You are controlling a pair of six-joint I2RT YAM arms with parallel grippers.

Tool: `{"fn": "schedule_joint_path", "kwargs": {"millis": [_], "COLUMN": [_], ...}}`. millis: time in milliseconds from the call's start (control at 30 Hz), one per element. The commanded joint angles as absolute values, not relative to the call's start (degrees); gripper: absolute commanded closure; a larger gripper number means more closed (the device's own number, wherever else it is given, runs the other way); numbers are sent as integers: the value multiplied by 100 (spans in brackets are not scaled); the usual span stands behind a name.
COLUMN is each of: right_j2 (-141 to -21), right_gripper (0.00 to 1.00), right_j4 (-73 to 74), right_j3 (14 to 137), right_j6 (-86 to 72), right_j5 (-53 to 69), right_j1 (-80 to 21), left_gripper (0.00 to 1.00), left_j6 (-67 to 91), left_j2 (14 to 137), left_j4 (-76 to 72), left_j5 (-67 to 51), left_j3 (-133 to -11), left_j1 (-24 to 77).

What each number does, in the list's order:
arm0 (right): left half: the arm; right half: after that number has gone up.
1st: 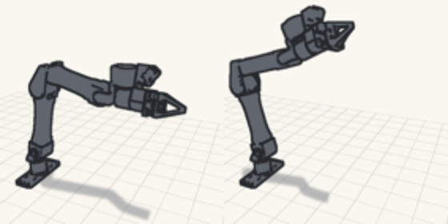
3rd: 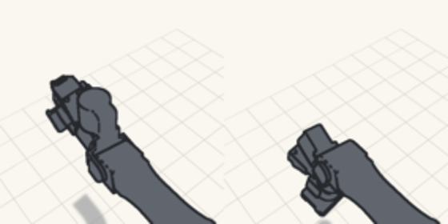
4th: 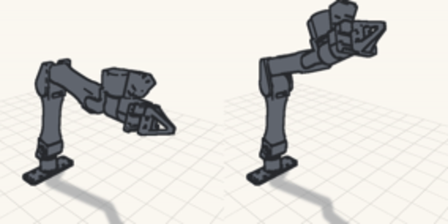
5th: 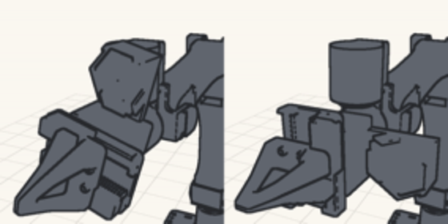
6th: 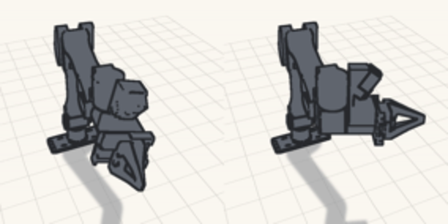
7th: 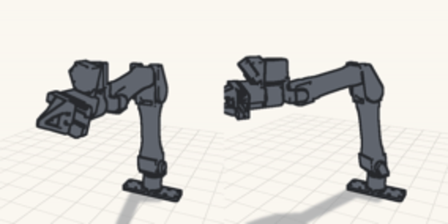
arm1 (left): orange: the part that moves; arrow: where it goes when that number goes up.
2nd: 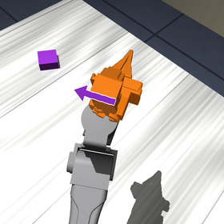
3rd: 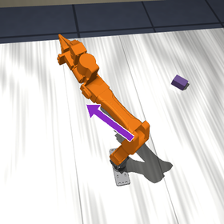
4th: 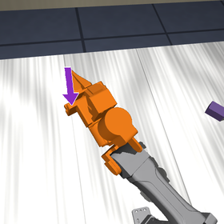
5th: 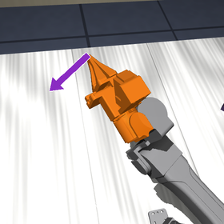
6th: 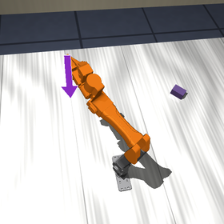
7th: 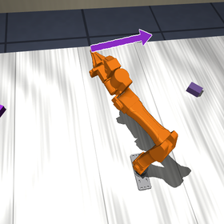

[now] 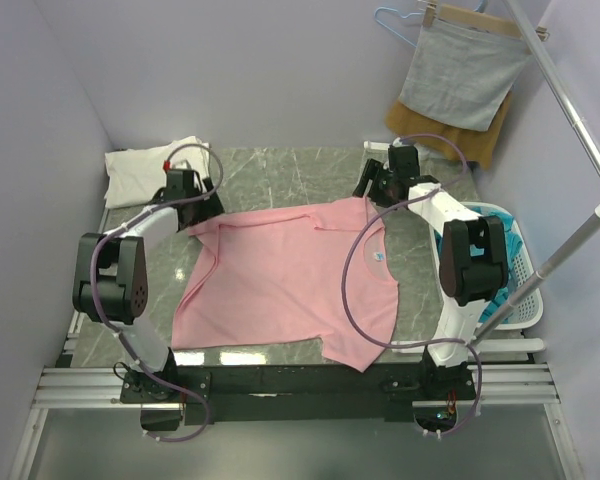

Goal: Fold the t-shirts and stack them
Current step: Flatten out the tshirt

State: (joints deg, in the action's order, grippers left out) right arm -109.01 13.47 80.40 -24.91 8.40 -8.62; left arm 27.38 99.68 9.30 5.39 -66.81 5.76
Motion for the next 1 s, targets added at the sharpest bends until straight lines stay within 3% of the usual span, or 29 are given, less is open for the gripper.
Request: {"fn": "schedule_joint_path", "kwargs": {"millis": [0, 367, 800, 967], "right_j2": [-10363, -10222, -10345, -10397], "right_gripper": [20, 21, 22, 22], "right_j4": [1503, 1441, 1503, 1512], "right_j3": [7841, 7418, 7497, 7515], "right_j6": [-2461, -2364, -2268, -2267], "right_j5": [1011, 1204, 1204, 1222], "right_j1": [-861, -861, -861, -861], "left_gripper": [0, 0, 0, 5], "left_j6": [3164, 3331, 3762, 3832], "left_j2": [9870, 9782, 10037, 10301], "left_j4": [660, 168, -993, -1134], "left_j5": [-52, -18, -949, -1107], "left_j3": [-5935, -5336, -5010, -5141], "left_j1": [466, 63, -562, -571]}}
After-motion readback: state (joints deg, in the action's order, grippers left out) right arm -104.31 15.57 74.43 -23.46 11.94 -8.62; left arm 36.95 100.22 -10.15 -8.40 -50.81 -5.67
